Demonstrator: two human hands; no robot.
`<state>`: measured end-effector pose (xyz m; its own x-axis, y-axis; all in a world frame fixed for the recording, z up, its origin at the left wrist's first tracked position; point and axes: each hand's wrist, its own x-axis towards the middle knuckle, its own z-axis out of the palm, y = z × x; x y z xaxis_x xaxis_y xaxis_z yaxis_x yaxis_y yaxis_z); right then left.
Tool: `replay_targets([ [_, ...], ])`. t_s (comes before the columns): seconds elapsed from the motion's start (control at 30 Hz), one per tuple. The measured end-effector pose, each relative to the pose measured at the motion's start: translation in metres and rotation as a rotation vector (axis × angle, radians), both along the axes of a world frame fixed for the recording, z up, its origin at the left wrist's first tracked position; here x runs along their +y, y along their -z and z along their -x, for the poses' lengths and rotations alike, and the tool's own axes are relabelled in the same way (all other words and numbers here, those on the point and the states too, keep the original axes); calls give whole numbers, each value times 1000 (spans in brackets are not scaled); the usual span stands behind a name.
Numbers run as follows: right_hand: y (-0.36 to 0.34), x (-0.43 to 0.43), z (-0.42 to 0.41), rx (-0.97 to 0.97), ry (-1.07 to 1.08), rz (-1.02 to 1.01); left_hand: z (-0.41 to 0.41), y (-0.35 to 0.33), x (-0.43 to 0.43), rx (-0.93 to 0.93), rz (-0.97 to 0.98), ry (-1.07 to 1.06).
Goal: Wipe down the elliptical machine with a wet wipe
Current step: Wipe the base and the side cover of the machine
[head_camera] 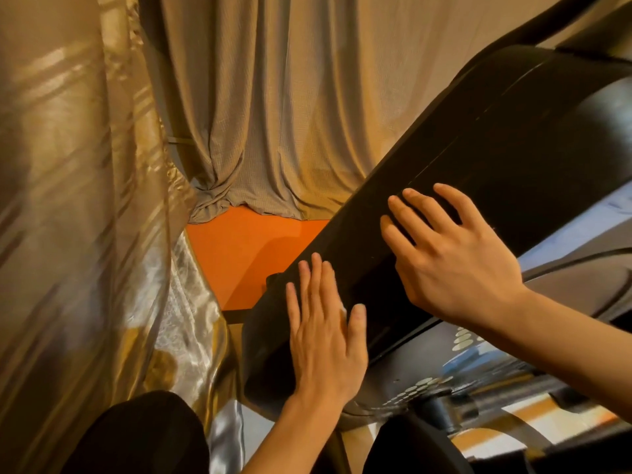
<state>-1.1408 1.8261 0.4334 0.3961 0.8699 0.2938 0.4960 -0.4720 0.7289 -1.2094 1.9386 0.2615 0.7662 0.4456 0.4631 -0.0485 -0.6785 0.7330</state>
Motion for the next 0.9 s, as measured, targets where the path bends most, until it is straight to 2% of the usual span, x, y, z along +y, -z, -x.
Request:
replay_targets([
  [0.23,-1,-1,-1,5,14,28,25,92,34,224,38,-196],
  [0.33,0,-1,-1,11,16,24,21,73,27,151,119,-170],
  [0.43,-1,-1,0,3,1,11,8,22,7,20,75,-40],
  [0.53,0,-2,0,2,-12,4,-3,-9,0,-18,69,27],
  [0.67,2,-2,-2,-1,-15,-4,15,45,14,33,107,-43],
  [0.77,2,-1,-2,-5,-17,-8,33,101,34,161,147,-148],
  [0.83,2,-1,-3,-12,-15,-1,36,114,41,216,179,-186],
  [0.9,2,-1,-3,-26,-15,-1,31,101,38,195,195,-182],
])
